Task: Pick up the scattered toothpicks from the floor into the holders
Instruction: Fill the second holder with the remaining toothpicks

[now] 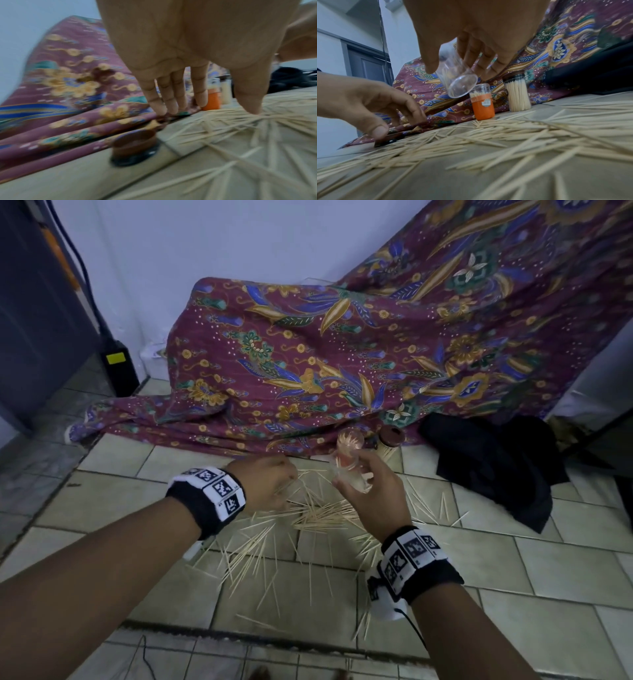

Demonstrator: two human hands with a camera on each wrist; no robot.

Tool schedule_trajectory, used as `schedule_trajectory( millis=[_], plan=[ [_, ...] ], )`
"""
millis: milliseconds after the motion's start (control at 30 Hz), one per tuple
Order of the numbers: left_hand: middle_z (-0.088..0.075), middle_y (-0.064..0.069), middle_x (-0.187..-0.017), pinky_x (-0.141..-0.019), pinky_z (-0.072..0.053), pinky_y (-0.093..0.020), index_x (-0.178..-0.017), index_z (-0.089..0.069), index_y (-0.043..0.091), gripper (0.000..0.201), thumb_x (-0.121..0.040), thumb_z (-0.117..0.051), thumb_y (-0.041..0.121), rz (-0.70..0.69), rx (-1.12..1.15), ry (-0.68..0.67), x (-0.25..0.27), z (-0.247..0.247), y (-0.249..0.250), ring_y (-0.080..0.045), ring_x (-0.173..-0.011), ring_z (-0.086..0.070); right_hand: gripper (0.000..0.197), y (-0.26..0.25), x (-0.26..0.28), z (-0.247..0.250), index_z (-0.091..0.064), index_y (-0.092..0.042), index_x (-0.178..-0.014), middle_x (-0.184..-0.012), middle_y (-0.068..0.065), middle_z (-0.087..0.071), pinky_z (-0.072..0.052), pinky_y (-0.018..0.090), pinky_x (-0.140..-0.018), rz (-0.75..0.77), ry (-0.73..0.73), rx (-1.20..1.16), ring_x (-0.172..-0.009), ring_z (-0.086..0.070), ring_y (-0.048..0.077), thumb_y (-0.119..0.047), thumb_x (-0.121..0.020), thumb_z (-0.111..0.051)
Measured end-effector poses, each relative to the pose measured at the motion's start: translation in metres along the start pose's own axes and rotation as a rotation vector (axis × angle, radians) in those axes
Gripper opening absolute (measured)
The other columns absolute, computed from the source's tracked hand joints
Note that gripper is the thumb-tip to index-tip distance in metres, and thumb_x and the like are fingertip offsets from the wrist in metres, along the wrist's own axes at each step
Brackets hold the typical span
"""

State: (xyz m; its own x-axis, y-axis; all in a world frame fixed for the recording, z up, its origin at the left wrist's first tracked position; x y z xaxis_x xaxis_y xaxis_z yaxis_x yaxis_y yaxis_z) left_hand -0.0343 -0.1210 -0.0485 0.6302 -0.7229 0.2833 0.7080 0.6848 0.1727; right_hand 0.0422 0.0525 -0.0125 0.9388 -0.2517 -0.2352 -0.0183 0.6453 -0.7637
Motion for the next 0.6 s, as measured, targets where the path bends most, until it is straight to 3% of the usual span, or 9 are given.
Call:
schedule_trajectory(
  millis=[67, 167, 267, 400, 500, 600],
  plan=[
    [-0.045, 0.003, -0.135, -0.094, -0.046, -0.038, -0.132, -0.045, 0.027, 0.066, -0.078, -0.061, 0.062, -0.092, -0.061, -0.060, -0.008, -0.012, 0.033, -0.022, -0.117, -0.049, 0.046, 0.005, 0.004, 0.009, -0.058, -0.035, -0.121, -0.111, -0.018, -0.062, -0.041, 0.016, -0.078, 0.000, 0.008, -0.002, -0.097, -0.057, 0.003, -0.037, -0.080, -0.078],
    [-0.048, -0.003, -0.126, -0.088, -0.045, -0.037, -0.127, -0.045, 0.021, 0.070, -0.074, -0.064, 0.062, -0.100, -0.131, -0.118, -0.020, -0.026, 0.063, -0.026, -0.112, -0.050, 0.048, 0.013, 0.010, 0.021, -0.057, -0.036, -0.123, -0.113, -0.021, -0.061, -0.041, 0.014, -0.079, -0.017, -0.002, 0.003, -0.098, -0.055, 0.000, -0.038, -0.080, -0.078],
    [-0.048, -0.007, -0.116, -0.079, -0.042, -0.036, -0.121, -0.052, 0.017, 0.058, -0.078, -0.067, 0.054, -0.047, -0.167, -0.135, -0.027, -0.028, 0.076, -0.028, -0.107, -0.050, 0.046, 0.021, 0.012, 0.032, -0.058, -0.035, -0.122, -0.112, -0.021, -0.061, -0.040, 0.013, -0.078, -0.017, -0.007, 0.004, -0.097, -0.055, -0.001, -0.040, -0.080, -0.077],
    [-0.051, -0.007, -0.113, -0.085, -0.048, -0.038, -0.119, -0.062, 0.017, 0.041, -0.085, -0.064, 0.039, -0.026, -0.135, -0.160, -0.031, -0.028, 0.085, -0.029, -0.105, -0.055, 0.039, 0.028, 0.011, 0.044, -0.055, -0.045, -0.114, -0.107, -0.025, -0.060, -0.037, 0.007, -0.076, -0.030, -0.015, -0.004, -0.097, -0.054, -0.004, -0.040, -0.081, -0.076],
    [-0.056, -0.007, -0.111, -0.083, -0.046, -0.033, -0.115, -0.066, 0.018, 0.032, -0.087, -0.062, 0.032, -0.039, -0.133, -0.142, -0.031, -0.026, 0.090, -0.028, -0.103, -0.057, 0.040, 0.029, 0.010, 0.048, -0.050, -0.053, -0.107, -0.105, -0.028, -0.059, -0.035, 0.002, -0.074, -0.020, -0.028, -0.026, -0.096, -0.054, -0.005, -0.037, -0.081, -0.077],
    [-0.057, -0.006, -0.114, -0.087, -0.048, -0.034, -0.119, -0.064, 0.018, 0.035, -0.087, -0.064, 0.032, -0.032, -0.075, -0.109, -0.030, -0.025, 0.089, -0.027, -0.105, -0.058, 0.041, 0.030, 0.008, 0.049, -0.050, -0.052, -0.108, -0.106, -0.026, -0.059, -0.037, 0.004, -0.075, -0.003, -0.038, -0.030, -0.096, -0.053, -0.006, -0.038, -0.081, -0.077]
  ],
)
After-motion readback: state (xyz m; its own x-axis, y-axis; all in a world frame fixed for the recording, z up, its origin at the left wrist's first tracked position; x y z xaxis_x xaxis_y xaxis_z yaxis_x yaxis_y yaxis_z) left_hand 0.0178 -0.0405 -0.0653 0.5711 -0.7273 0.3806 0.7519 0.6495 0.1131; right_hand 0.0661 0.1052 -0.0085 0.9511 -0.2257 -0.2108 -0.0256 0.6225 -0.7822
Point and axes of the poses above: each hand's wrist, its own x-axis away from the middle knuckle, its own z-axis out of the back of the hand, y = z × x, the point moved 9 cm from there along -x, towards the middle knuckle
